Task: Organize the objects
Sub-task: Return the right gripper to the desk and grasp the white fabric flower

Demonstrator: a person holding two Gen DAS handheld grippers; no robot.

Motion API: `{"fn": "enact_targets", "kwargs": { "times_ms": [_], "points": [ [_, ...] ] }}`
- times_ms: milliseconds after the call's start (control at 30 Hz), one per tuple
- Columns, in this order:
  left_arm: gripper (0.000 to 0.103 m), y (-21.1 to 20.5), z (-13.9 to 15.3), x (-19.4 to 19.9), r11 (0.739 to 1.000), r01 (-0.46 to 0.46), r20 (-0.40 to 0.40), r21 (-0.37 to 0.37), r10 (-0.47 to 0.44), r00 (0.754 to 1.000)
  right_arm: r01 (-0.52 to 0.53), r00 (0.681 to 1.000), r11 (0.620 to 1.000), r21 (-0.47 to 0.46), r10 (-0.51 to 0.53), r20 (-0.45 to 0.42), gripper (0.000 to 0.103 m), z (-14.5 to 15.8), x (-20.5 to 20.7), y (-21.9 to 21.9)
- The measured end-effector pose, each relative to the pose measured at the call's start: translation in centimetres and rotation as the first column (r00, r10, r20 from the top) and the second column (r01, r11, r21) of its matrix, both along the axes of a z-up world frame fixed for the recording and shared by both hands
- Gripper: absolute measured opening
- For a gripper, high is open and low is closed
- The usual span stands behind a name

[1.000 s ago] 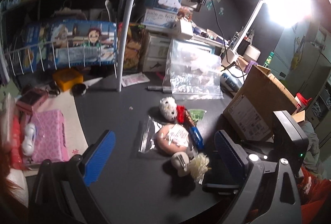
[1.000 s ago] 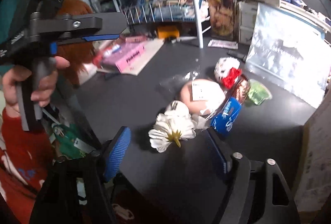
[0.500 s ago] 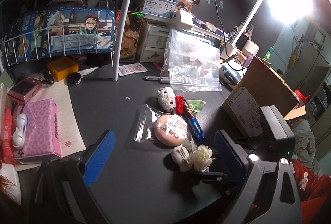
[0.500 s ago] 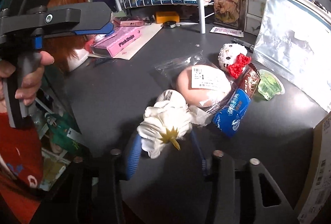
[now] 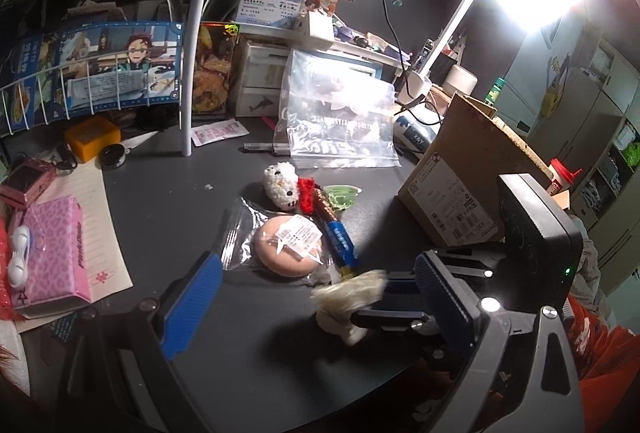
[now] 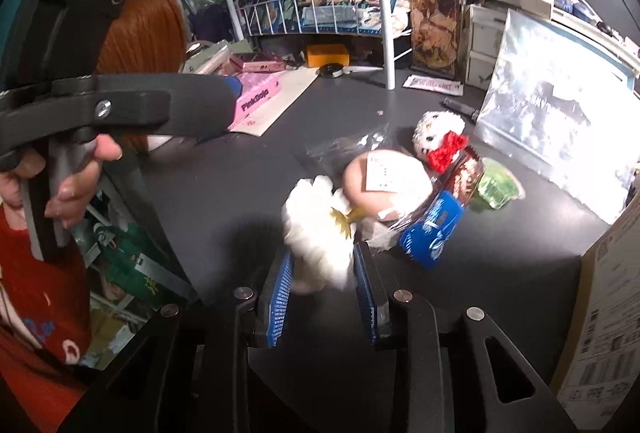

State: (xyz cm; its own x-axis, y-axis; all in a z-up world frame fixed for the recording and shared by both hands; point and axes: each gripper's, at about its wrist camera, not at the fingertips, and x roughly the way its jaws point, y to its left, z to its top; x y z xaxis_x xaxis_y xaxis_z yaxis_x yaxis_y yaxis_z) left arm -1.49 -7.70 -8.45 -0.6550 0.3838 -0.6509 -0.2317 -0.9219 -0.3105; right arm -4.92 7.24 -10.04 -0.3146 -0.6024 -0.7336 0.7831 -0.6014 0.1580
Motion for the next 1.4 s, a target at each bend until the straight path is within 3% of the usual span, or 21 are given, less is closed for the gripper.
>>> {"fn": "enact_targets", "kwargs": {
  "times_ms": [133, 200, 600, 733, 900, 967, 1033, 1400],
  "points": [
    [0.096, 0.2, -0.1, 0.1, 1.0, -0.005, 0.007, -0.002, 0.005, 1.0, 0.005, 1.0, 1.0, -0.003, -0.005, 0.009, 0.024, -0.1, -0.2, 0.2],
    [0.096, 0.2, -0.3, 0.0, 1.0, -0.008, 0.014, -0.002, 0.008, 1.0, 0.002, 1.0, 1.0, -0.009, -0.002, 0.017, 0.013, -0.2, -0.3, 0.3],
    [0.096, -0.2, -1.2, -0.8, 1.0, -0.006, 0.048, 0.021, 0.005, 0.999, -0.009, 1.0, 0.998, -0.056, 0.007, -0.03, 0.01, 1.8, -0.2, -0.1],
    [0.096, -0.8, -1.6, -0.8, 0.999, -0.033, 0.054, -0.009, 0.033, 0.998, -0.012, 0.998, 0.999, -0.042, 0.01, -0.06, 0.008, 2.5, -0.2, -0.5],
    [0.096, -1.3, -3.3, -0.3, 0.997, -0.043, 0.099, -0.062, 0.048, 0.994, -0.011, 1.0, 0.999, -0.035, 0.01, -0.028, 0.008, 2.0, -0.4, -0.5],
    [0.096, -1.4, -4.2, 0.1, 0.997, -0.041, 0.122, -0.068, 0.049, 0.991, -0.001, 1.0, 0.999, -0.037, 0.0, -0.024, 0.018, 1.9, -0.4, -0.2],
    [0.096, -1.3, -5.0, 0.2, 0.995, -0.049, 0.14, -0.091, 0.062, 0.988, 0.025, 0.999, 0.999, -0.023, -0.026, -0.027, 0.046, 1.6, -0.5, -0.1],
    [0.096, -0.2, -7.9, -0.3, 0.983, -0.058, 0.203, -0.174, 0.093, 0.975, 0.071, 0.997, 0.995, 0.065, -0.072, 0.004, 0.048, -1.4, -0.9, 0.0]
  ]
}}
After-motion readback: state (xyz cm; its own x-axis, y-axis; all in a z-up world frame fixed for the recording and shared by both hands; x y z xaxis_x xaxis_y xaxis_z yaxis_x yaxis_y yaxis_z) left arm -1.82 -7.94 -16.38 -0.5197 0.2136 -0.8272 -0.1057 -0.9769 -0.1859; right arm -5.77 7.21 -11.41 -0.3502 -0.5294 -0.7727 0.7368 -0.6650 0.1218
